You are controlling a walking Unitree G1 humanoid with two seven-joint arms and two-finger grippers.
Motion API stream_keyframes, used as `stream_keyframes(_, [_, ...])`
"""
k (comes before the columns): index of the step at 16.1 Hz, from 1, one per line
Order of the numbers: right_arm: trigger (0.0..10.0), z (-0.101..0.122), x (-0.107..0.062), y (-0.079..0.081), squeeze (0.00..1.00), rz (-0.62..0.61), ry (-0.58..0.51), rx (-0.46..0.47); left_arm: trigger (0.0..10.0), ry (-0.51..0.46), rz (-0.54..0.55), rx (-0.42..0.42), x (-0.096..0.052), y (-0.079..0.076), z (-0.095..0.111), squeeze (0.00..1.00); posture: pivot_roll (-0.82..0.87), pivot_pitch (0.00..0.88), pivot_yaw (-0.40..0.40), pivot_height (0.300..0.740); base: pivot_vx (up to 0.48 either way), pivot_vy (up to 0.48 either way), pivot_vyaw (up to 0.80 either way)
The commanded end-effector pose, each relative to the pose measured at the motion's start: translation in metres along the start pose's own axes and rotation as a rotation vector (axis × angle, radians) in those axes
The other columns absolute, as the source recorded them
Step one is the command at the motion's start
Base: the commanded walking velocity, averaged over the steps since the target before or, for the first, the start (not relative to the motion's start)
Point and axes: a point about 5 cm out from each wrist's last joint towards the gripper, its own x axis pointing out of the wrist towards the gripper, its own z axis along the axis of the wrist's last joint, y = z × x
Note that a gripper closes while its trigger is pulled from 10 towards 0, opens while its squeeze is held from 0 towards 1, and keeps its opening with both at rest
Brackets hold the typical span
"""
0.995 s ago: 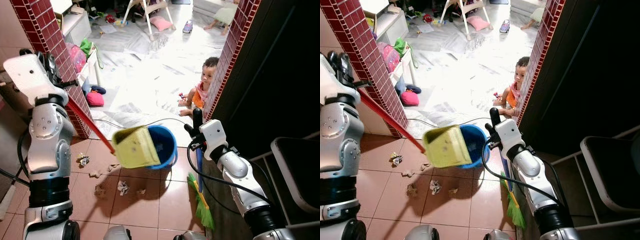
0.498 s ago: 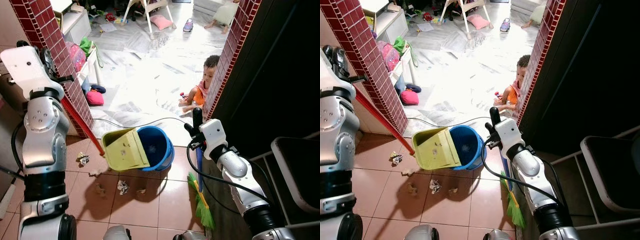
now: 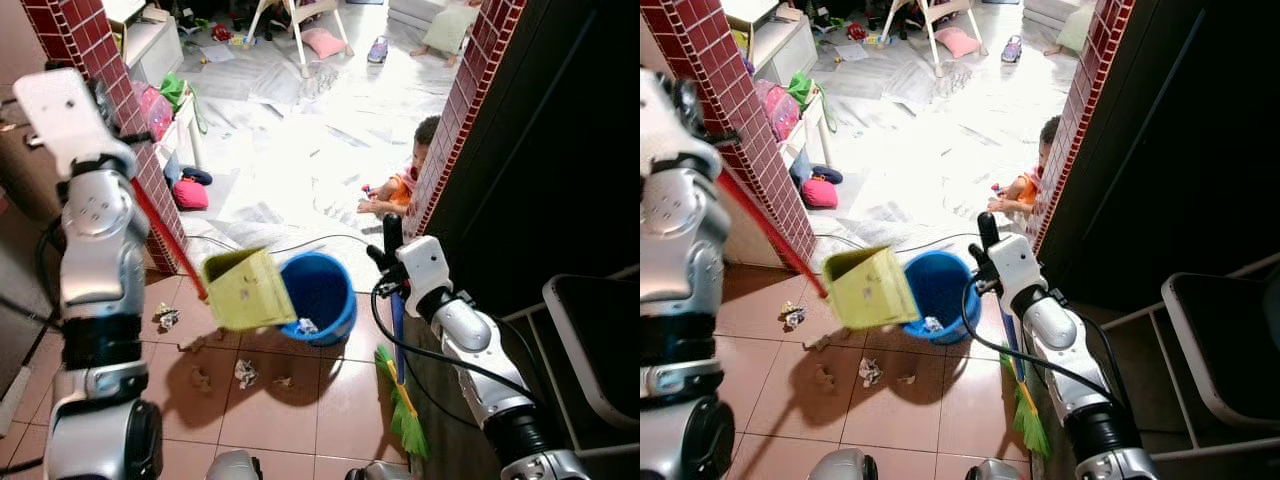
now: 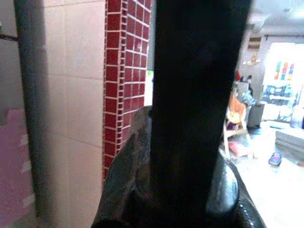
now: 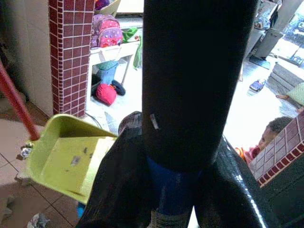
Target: Sweep floor
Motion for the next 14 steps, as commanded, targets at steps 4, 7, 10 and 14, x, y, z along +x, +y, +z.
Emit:
stream_keyframes(4, [10.0, 0.004, 0.001, -0.004, 0.00, -0.015, -0.014, -0.040, 10.0, -0.141, -0.025, -0.090, 0.018, -0.027, 0.034, 0.00, 0.01, 0.000, -0.022, 0.740, 0.000, 0.000, 0.00])
stream_keyframes(7, [10.0, 0.004, 0.000, -0.005, 0.00, -0.017, -0.016, -0.043, 10.0, -0.168, 0.014, -0.094, 0.024, -0.015, 0.043, 0.00, 0.01, 0.000, -0.019, 0.740, 0.000, 0.000, 0.00])
stream_keyframes(10, [10.0, 0.003, 0.000, -0.004, 0.00, -0.008, -0.013, -0.046, 10.0, -0.132, 0.012, 0.013, 0.018, 0.003, 0.037, 0.00, 0.02, 0.000, -0.022, 0.740, 0.000, 0.000, 0.00])
stream_keyframes(14, [10.0, 0.002, 0.000, -0.004, 0.00, -0.006, -0.004, -0.040, 10.0, -0.068, 0.044, 0.110, -0.005, 0.024, 0.015, 0.00, 0.04, 0.000, -0.025, 0.740, 0.000, 0.000, 0.00])
